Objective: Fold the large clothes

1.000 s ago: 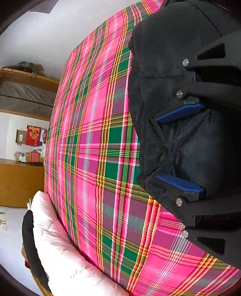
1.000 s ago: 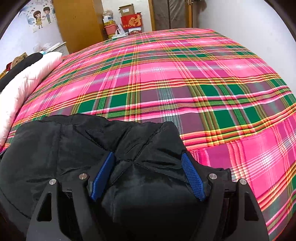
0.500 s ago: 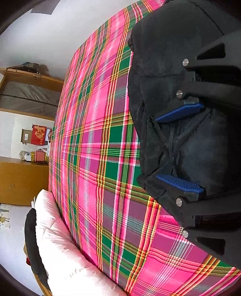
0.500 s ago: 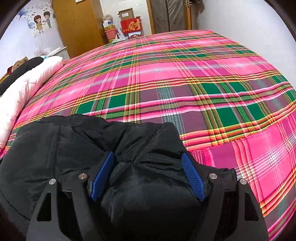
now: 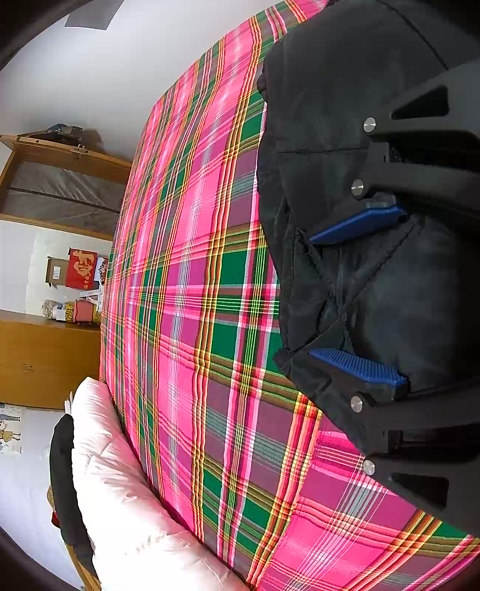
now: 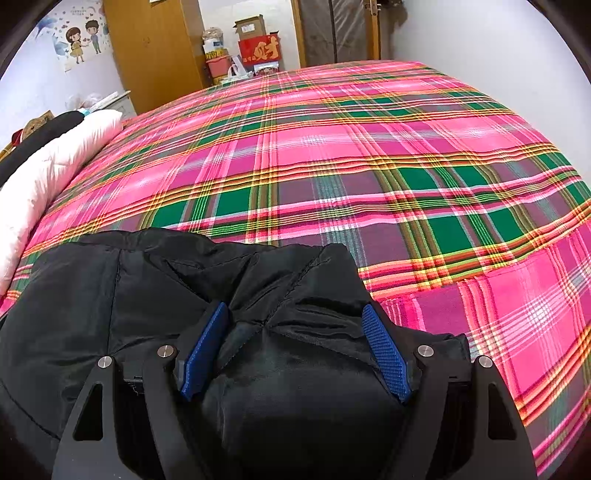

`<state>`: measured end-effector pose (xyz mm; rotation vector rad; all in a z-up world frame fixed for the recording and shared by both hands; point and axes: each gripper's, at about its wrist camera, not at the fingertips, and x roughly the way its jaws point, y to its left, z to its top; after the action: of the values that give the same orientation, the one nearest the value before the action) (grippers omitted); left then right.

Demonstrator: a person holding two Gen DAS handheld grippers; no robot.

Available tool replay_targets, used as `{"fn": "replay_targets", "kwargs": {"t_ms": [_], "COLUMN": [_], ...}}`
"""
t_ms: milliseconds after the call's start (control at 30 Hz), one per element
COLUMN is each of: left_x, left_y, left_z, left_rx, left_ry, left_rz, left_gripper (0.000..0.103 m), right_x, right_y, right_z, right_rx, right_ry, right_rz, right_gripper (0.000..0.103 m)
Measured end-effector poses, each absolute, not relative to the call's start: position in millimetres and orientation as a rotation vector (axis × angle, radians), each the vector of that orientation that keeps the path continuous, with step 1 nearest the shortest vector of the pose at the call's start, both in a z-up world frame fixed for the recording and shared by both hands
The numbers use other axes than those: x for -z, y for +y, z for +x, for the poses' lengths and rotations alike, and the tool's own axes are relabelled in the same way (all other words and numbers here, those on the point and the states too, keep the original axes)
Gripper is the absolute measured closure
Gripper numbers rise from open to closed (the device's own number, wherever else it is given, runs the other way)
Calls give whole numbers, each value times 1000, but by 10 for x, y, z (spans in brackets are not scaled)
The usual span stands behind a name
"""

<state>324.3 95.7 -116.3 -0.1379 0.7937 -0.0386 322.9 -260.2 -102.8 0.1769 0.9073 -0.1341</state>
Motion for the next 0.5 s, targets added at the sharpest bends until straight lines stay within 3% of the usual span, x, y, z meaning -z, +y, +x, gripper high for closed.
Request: {"fn": "replay_targets", "kwargs": {"t_ms": [333,500], "left_x": [487,455], "left_y": [753,158], "left_z": [2946,2808], "left_rx": [108,272], "left_ry": [763,757], "left_rz": [-191,-49], "left_gripper": [43,43], "right_x": [246,391], "right_y": [-2103,-1548], "right_z": [2643,2615], "right_rx": [63,-43], "right_ry": [815,846], "right_rz": [173,82], "right_gripper": [28,28]}}
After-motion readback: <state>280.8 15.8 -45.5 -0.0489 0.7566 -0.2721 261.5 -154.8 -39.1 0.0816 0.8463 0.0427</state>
